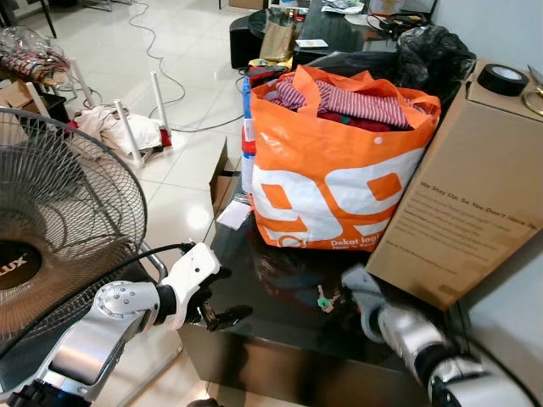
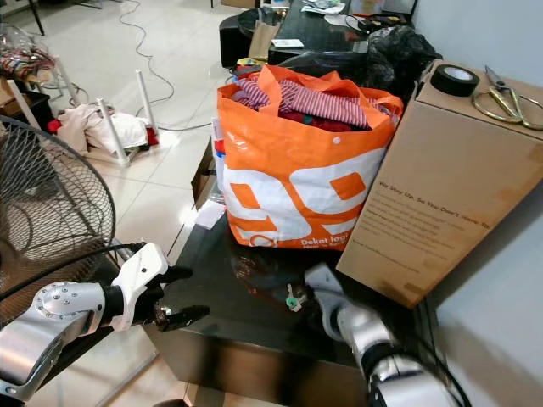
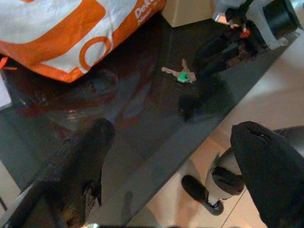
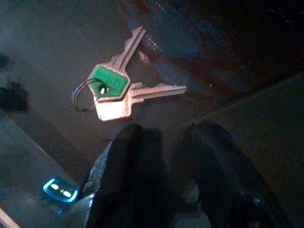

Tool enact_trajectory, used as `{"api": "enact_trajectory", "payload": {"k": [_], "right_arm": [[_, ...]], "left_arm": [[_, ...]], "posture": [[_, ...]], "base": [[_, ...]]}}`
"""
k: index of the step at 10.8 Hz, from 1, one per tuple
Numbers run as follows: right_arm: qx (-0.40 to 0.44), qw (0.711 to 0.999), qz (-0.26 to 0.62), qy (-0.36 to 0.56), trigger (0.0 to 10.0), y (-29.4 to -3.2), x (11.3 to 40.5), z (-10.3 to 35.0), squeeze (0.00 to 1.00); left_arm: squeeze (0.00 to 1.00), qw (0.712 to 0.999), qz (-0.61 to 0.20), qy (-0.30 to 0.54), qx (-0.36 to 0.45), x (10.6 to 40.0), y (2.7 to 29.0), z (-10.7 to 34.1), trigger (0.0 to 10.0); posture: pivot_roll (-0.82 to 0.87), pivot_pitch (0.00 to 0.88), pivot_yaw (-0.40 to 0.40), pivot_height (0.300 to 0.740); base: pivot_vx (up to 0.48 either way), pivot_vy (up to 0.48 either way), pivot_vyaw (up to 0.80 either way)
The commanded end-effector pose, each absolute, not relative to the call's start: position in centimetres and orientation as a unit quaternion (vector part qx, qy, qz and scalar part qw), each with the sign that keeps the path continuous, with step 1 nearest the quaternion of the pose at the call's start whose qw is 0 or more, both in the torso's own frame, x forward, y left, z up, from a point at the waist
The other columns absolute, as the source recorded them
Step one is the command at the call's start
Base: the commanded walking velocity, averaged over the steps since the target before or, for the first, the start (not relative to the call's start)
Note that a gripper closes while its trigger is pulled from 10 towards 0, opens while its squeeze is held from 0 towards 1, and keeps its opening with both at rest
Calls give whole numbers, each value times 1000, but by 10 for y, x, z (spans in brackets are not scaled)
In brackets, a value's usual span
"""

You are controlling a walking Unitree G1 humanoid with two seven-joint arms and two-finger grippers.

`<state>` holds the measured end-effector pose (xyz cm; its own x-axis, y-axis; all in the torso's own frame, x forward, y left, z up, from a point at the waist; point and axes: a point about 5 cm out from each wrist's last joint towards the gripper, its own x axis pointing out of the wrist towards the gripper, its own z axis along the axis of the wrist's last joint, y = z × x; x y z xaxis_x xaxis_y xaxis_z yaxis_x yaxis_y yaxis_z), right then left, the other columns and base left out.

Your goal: Hang keys on a hook

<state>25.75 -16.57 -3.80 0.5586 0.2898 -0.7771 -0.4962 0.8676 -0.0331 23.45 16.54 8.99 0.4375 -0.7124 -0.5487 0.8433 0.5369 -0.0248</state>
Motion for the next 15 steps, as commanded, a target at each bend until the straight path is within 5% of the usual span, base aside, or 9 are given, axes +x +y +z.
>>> {"api": "enact_trajectory", "payload": {"k": [1, 2, 6, 8, 11, 12, 15], "right_arm": [[-118, 865, 226, 432, 8784, -166, 243, -49, 0], [-113, 864, 227, 434, 10000, -162, 235, -54, 0], [-34, 902, 210, 376, 10000, -146, 230, -55, 0], [-13, 926, 206, 316, 10000, -148, 247, -40, 0], [74, 970, 135, 186, 10000, -164, 309, 18, 0], [55, 973, 170, 147, 10000, -163, 322, 37, 0], [5, 938, 338, 75, 10000, -123, 292, 75, 0]], "left_arm": [[478, 835, -467, 260, 132, 235, 165, 90, 10000], [478, 835, -467, 260, 132, 235, 165, 90, 10000], [478, 834, -469, 259, 134, 235, 166, 90, 10000], [478, 833, -469, 259, 136, 234, 165, 88, 10000], [478, 837, -464, 251, 143, 237, 168, 90, 10000], [475, 838, -464, 247, 143, 239, 168, 91, 10000], [475, 828, -486, 244, 136, 236, 160, 90, 10000]], "posture": [[-1, 0, -55, 740], [-1, 0, -54, 740], [-8, 0, -47, 740], [-8, 0, -43, 740], [-19, 0, -19, 740], [-25, 0, -7, 740], [-80, 0, 34, 740]], "base": [[0, 0, 0], [0, 0, 0], [0, 0, 0], [0, 0, 0], [0, 0, 0], [0, 0, 0], [0, 0, 0]]}}
